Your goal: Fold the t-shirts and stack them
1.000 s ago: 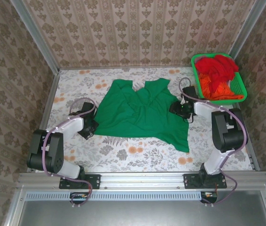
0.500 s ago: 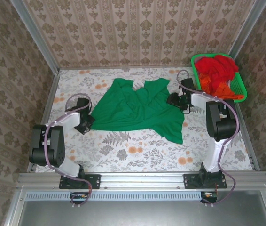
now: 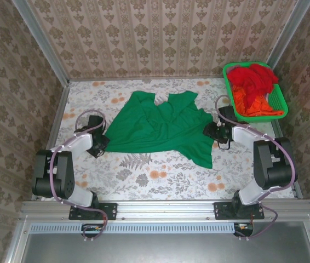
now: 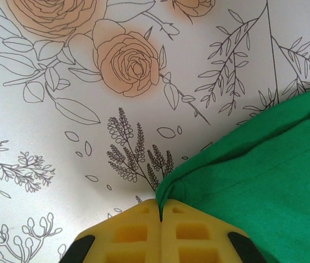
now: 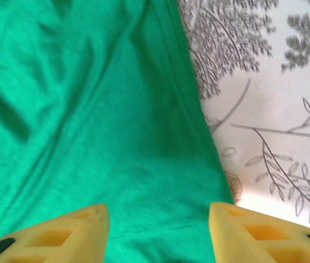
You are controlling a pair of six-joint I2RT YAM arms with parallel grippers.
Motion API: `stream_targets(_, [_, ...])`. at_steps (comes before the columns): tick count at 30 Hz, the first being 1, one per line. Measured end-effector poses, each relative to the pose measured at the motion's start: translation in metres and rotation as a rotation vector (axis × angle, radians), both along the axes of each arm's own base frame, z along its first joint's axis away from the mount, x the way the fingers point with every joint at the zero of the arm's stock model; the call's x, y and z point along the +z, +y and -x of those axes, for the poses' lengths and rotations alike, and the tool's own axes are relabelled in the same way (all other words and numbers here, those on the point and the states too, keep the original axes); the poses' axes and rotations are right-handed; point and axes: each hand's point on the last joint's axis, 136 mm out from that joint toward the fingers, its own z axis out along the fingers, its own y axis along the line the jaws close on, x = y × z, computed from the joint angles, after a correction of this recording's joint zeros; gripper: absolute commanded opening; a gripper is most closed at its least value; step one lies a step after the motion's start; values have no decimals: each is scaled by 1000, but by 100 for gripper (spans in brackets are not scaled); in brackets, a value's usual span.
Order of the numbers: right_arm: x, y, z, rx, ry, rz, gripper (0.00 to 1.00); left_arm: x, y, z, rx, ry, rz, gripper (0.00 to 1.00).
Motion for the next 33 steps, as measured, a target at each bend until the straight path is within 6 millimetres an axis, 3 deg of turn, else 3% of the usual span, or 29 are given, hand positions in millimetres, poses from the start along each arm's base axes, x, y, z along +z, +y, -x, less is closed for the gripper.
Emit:
stream_targets(4, [-18, 5, 24, 18, 68, 10, 46, 0, 0, 0, -6, 1, -2, 0])
stream_targets(26, [-16, 11, 55, 73, 147, 113, 45, 0, 0, 1, -10, 3, -4, 0])
stream_targets(29, [-16, 11, 55, 72, 148, 113, 36, 0, 0, 0, -10, 3, -3, 0])
stream_targets(33, [-20, 11, 56, 72, 159, 114, 8, 0, -1, 1, -11, 3, 1, 0])
